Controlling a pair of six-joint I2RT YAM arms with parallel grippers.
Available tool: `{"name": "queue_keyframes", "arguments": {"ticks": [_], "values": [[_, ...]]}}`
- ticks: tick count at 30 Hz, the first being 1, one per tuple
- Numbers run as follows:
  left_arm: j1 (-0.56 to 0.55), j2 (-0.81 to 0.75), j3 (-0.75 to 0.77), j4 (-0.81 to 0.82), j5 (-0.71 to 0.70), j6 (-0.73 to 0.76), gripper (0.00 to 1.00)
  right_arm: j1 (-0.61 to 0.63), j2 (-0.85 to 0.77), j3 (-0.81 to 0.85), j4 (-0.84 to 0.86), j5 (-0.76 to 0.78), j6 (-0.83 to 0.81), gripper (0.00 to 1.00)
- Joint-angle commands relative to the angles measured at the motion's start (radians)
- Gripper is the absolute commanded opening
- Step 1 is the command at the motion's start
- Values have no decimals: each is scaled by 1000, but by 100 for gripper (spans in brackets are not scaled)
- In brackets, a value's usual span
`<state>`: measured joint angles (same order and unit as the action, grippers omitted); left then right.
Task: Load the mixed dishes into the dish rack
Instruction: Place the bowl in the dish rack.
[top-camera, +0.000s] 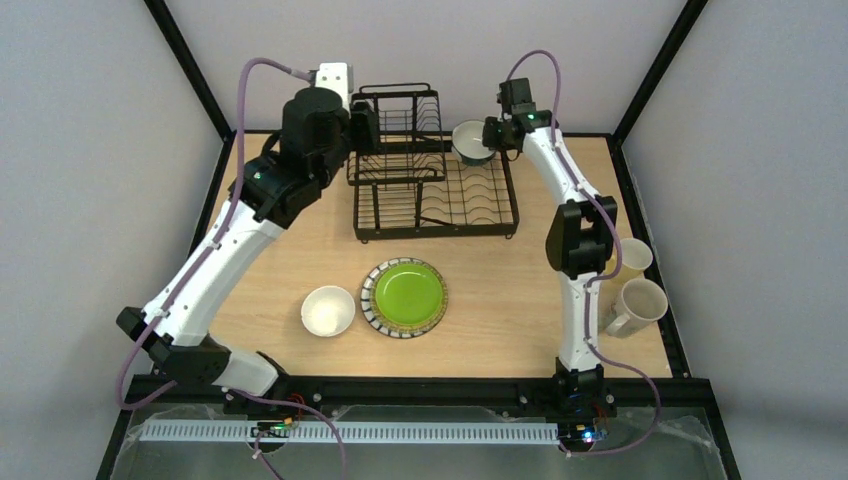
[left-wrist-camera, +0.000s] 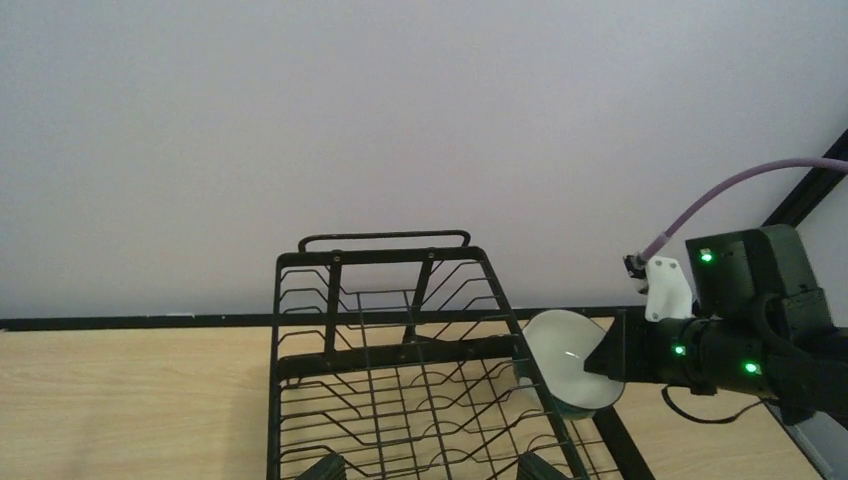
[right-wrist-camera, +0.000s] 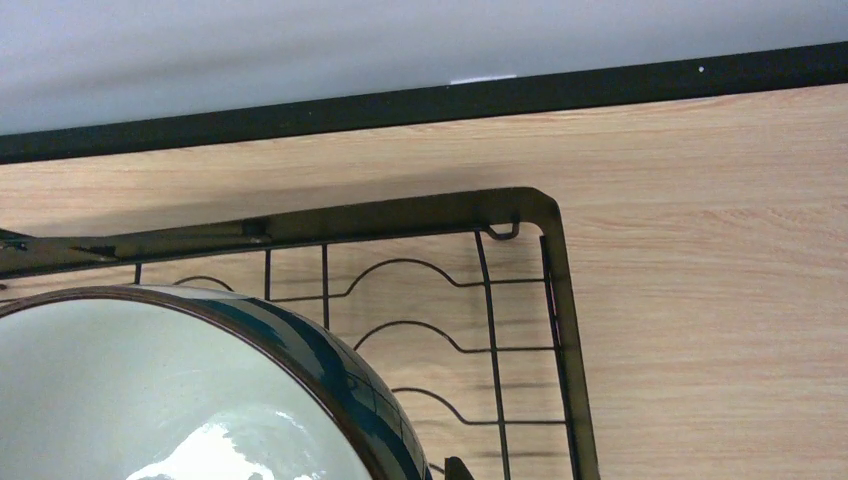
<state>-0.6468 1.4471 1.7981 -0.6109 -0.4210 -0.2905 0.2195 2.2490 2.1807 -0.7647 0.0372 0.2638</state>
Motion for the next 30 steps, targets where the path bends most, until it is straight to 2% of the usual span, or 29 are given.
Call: {"name": "queue_keyframes", "arguments": {"ticks": [1,30], "values": [[14,-32,-35,31,82,-27,99,-12,29,88,-6,-28,30,0],[14,-120,-164,10,80,-25,99,-49,190,99,55,-4,45,0]]}}
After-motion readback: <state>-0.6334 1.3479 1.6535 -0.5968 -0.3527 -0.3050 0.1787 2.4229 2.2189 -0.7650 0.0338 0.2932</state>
